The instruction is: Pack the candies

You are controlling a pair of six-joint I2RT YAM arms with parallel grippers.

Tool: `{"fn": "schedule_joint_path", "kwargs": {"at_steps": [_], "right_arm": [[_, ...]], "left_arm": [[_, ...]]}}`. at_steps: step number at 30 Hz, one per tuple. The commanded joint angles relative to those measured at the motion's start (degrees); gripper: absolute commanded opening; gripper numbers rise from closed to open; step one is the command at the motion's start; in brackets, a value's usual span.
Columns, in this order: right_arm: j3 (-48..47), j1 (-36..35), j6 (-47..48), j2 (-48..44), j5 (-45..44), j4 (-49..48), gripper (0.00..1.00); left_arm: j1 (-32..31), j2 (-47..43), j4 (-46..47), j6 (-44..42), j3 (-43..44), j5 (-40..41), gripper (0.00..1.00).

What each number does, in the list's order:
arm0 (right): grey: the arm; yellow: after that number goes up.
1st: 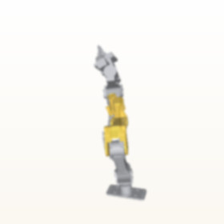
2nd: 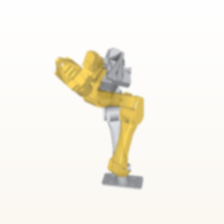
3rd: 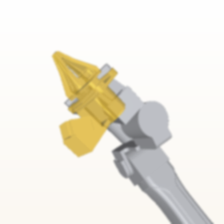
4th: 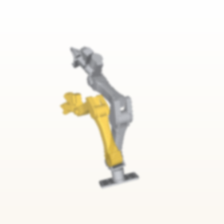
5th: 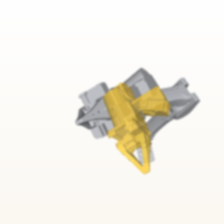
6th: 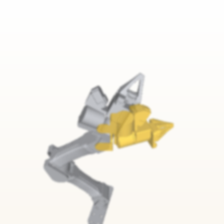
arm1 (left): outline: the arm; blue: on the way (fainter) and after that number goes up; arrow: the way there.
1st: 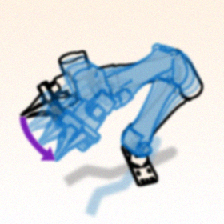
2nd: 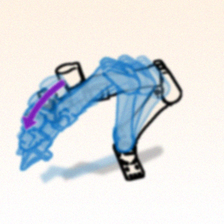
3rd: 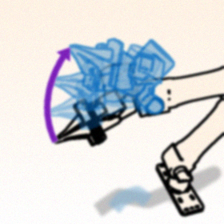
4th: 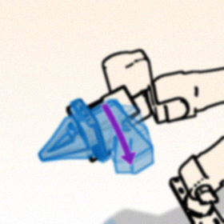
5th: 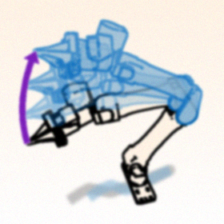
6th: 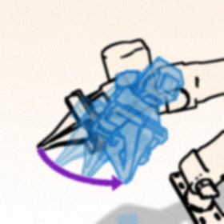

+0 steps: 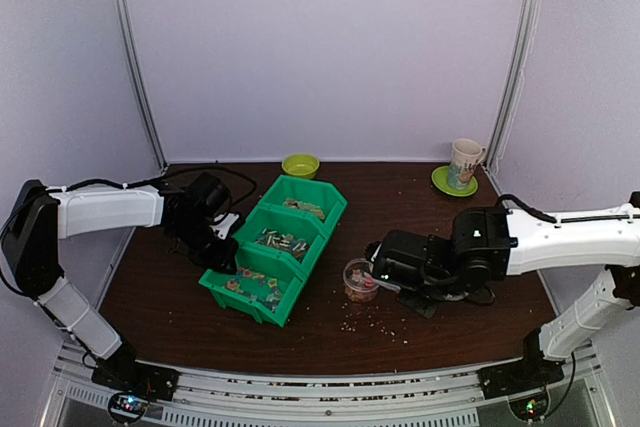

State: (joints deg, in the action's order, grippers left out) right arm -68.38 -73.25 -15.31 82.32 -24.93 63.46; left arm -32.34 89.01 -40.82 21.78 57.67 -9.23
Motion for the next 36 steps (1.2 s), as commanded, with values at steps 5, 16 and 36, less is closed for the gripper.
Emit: {"fn": "schedule_joint_path", "kwargs": {"at_steps": [5, 16, 36], "right_arm": [[-3.98, -0.54, 3.97, -0.43, -1.25, 0.11, 0.0], [-12.59, -5.35, 12.72, 4.14, -3.75, -3.39, 0.0], [-28.82, -8.77, 17.76, 12.98, -5.95, -4.9, 0.0]], "left_arm": [[0.35, -3.59, 7.69, 0.19, 3.62, -3.33, 0.0], [0.35, -3.02, 7.68, 0.2, 3.75, -3.61, 0.0], [1.27, 4.72, 14.95, 3.42, 1.43, -31.08, 0.0]]}}
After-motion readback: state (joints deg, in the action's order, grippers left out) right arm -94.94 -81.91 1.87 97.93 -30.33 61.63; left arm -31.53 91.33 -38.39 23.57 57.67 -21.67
